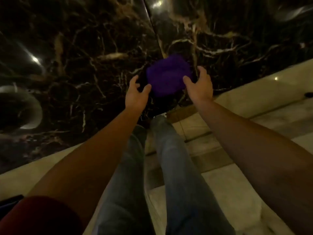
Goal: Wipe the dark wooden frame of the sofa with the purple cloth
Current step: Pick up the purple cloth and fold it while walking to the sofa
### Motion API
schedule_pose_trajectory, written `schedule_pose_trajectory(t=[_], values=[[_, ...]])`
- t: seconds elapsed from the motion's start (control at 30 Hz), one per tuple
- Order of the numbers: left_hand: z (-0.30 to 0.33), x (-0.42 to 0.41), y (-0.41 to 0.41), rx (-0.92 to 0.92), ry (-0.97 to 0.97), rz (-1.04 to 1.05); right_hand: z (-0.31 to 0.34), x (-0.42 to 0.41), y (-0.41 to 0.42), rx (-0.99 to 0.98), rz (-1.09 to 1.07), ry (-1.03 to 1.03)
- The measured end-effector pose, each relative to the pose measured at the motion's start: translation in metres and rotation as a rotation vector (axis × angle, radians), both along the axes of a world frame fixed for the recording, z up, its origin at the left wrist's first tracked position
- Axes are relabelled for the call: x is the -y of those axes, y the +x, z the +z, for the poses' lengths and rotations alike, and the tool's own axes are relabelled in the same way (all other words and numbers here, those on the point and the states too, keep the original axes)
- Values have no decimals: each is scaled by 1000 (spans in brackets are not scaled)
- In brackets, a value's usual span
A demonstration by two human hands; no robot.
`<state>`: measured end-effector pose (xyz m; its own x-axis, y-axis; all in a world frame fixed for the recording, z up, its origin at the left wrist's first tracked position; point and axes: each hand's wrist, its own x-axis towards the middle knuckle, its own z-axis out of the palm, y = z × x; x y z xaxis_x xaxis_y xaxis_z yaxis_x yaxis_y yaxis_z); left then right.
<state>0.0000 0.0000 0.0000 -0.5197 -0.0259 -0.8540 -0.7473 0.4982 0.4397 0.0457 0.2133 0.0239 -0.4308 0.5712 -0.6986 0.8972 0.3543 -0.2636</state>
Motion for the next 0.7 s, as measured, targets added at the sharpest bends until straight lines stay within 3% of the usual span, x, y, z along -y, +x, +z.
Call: schedule_pose_trajectory(t=[0.1, 0.17, 0.27, 0.33, 0.53, 0.7], values=[[-12, -31, -4, -16, 58, -46, -18, 7, -9, -23, -110, -37], [-11, -44, -11, -9, 79, -33, -23, 24, -18, -38, -149, -180], [-10, -46, -22, 21, 61, 87, -21, 29, -26, -112, -287, -388], [0, -41, -25, 91, 53, 134, -11, 28, -22, -127, -269, -418], [82, -47, -28, 274, 133, 159, 52, 19, 2, -257, -340, -461], [160, -75, 9, 288, 334, -12, 121, 12, 38, -398, -460, -430]])
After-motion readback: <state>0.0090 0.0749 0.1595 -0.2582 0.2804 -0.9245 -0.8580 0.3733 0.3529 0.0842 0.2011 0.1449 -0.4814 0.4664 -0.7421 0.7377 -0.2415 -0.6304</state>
